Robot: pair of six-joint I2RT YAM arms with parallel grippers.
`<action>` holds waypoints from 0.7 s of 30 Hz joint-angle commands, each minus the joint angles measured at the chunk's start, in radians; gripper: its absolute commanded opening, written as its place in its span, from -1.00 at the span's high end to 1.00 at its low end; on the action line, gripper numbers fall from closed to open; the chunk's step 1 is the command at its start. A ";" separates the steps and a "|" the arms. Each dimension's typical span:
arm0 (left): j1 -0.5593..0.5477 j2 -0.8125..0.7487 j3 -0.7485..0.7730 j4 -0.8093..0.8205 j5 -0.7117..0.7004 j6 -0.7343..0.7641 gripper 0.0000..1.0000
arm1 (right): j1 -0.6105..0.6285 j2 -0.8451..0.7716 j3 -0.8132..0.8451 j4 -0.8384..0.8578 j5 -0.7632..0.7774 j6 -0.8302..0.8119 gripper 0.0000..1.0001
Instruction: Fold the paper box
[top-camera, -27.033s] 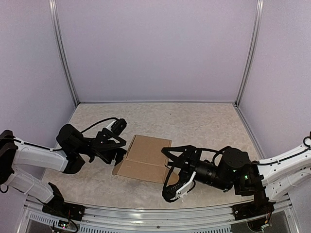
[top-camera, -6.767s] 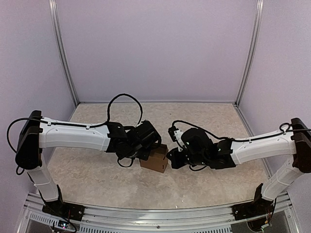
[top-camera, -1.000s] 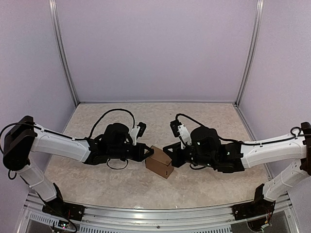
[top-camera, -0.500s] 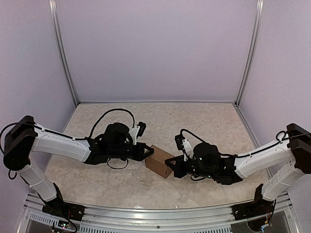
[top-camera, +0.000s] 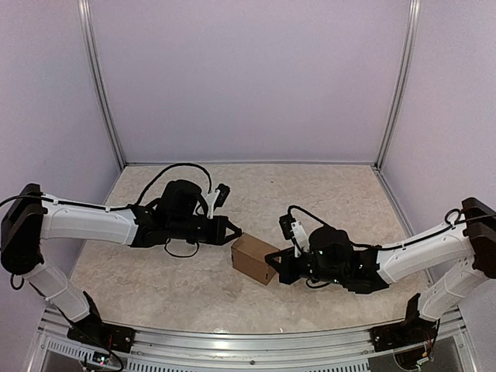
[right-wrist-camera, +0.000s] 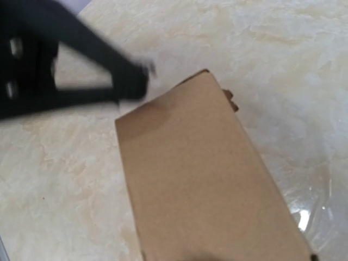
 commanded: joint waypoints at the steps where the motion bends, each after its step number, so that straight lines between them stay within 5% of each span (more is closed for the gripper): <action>1: 0.031 -0.046 0.055 -0.049 0.057 0.033 1.00 | -0.008 0.003 0.000 -0.127 0.011 -0.021 1.00; 21: 0.054 0.072 -0.166 0.113 0.089 -0.098 1.00 | -0.009 -0.001 0.026 -0.172 0.013 -0.038 1.00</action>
